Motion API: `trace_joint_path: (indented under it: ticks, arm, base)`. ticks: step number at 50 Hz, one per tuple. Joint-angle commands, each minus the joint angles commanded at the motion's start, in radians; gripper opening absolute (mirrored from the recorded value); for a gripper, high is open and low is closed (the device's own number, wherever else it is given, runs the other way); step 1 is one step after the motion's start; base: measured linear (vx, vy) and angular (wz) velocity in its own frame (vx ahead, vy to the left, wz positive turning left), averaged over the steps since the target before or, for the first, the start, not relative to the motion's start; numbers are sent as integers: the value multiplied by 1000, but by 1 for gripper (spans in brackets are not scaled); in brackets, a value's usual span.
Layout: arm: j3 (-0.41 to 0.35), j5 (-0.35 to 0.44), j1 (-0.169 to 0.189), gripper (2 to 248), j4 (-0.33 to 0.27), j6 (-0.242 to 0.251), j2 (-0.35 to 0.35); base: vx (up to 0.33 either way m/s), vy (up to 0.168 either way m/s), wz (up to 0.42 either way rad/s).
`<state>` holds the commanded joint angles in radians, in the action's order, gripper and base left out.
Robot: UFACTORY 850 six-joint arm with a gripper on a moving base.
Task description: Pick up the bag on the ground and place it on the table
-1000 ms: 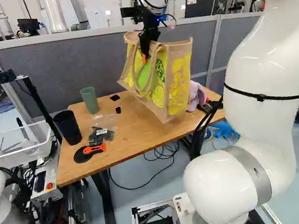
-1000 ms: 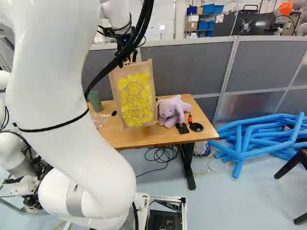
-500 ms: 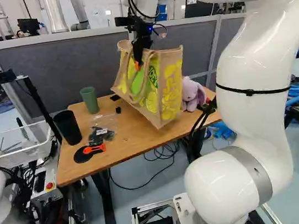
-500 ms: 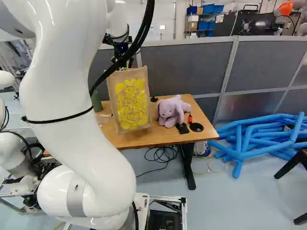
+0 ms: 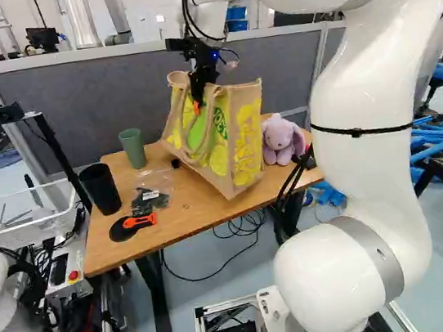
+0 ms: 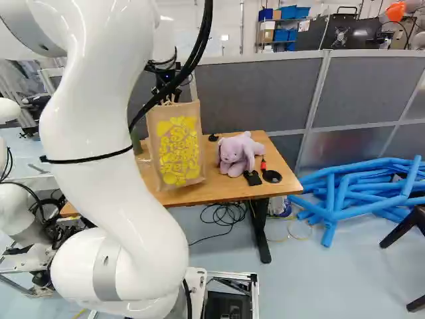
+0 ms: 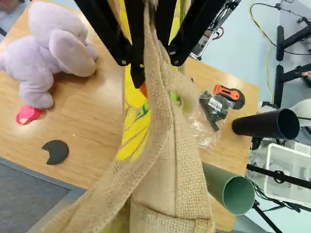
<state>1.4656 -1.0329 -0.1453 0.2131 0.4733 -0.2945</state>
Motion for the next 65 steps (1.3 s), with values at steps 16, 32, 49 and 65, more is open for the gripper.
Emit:
trace_joint_path:
  ticks: [16,32,49,65]
  arm:
    - [2,11,-10,23,-78,0,-43]
    - [3,19,-11,23,-112,0,-85]
    - [6,20,-11,23,-113,0,-119]
    - [6,20,-11,44,-113,0,-120]
  base:
    - [0,0,0]
    - [0,0,0]
    - [0,0,0]
    - [0,0,0]
